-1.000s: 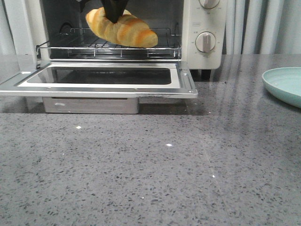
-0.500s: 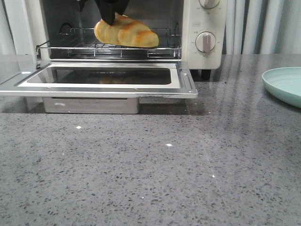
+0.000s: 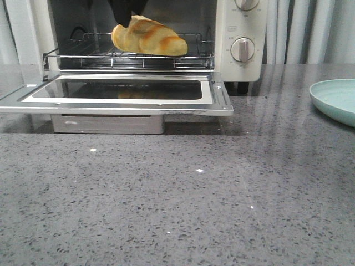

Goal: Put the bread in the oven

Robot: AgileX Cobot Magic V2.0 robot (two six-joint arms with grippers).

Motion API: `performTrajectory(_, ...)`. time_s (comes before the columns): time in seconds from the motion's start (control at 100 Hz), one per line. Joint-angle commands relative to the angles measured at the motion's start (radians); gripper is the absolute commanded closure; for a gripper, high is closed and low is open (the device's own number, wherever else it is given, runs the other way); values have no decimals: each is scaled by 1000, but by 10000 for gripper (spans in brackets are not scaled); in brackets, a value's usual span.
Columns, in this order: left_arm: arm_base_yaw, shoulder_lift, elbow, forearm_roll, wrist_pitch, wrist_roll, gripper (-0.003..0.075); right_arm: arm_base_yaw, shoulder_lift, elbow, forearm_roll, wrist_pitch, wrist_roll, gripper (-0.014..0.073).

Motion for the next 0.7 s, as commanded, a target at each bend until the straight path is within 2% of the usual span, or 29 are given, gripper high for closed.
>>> performTrajectory(0.0,2,-6,-28,5,-69,-2,742,20,-90,-35,-42,-14,-10,391)
performTrajectory(0.27,34,-99,-28,11,-57,-4,742,93,-131,-35,-42,95,-10,391)
performTrajectory(0.46,174,-196,-26,44,34,-8,742,133,-151,-35,-34,145,-10,391)
performTrajectory(0.69,341,-266,-19,46,59,38,742,153,-157,-35,-26,219,26,391)
